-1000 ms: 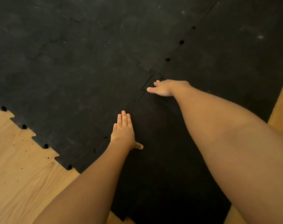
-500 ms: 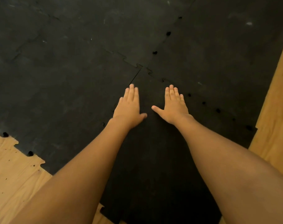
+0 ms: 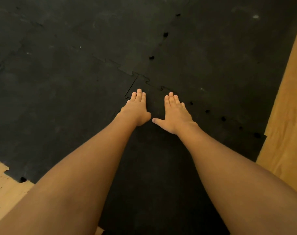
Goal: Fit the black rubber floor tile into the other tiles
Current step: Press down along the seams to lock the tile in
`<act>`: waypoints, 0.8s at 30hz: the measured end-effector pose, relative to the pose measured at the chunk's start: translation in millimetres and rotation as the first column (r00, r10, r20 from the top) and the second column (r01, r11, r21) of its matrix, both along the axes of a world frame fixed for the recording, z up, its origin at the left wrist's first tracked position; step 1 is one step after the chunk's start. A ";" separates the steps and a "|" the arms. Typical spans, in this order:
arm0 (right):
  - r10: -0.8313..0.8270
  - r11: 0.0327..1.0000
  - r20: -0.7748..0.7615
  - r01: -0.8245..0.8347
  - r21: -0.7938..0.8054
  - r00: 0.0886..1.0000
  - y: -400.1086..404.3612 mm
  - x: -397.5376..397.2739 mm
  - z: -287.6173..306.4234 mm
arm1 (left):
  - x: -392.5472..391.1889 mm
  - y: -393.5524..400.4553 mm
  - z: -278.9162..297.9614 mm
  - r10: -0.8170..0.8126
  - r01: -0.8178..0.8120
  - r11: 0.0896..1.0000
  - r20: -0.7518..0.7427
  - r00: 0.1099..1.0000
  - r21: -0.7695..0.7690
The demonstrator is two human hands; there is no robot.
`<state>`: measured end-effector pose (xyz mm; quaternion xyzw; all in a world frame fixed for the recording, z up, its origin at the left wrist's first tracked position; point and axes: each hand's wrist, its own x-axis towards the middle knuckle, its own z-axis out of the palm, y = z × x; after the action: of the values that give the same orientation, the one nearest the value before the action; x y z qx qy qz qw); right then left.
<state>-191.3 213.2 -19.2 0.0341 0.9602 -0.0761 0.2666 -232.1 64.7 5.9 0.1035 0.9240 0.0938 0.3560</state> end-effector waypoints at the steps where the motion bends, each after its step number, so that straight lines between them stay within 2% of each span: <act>1: 0.009 1.000 -0.012 -0.009 0.002 1.000 0.6 2.8 -0.3 | 2.3 0.0 -1.2 -0.012 0.012 1.000 -0.016 1.000 -0.014; 5: 0.056 0.998 -0.002 -0.056 -0.034 0.998 8.2 4.5 6.7 | 4.5 2.0 6.2 -0.019 0.017 0.997 -0.025 1.000 -0.070; 9: -0.011 0.994 0.033 0.015 -0.105 0.999 26.1 7.1 10.3 | 4.6 18.6 12.0 0.009 -0.015 0.992 -0.043 0.999 -0.124; 13: -0.140 0.990 -0.086 0.141 0.015 0.987 58.3 77.2 -3.2 | 42.0 42.8 3.3 -0.170 0.170 0.985 -0.113 0.979 -0.017; 16: -0.160 0.983 -0.146 0.171 0.066 0.976 85.8 115.9 -6.7 | 73.5 74.3 -4.7 -0.295 0.295 0.955 -0.136 0.946 -0.026; 19: -0.135 0.990 -0.117 0.140 0.031 0.984 91.9 112.0 -8.1 | 78.0 90.7 -10.7 -0.306 0.296 0.951 -0.117 0.945 -0.094; 24: -0.154 0.987 0.036 0.155 -0.031 0.987 93.8 93.6 6.7 | 63.7 94.9 2.4 -0.327 0.322 0.933 -0.002 0.945 -0.163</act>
<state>-97.7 307.0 -12.6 0.1054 0.9486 -0.1122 0.2766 -168.4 159.6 8.3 0.2269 0.9037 -0.0424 0.3605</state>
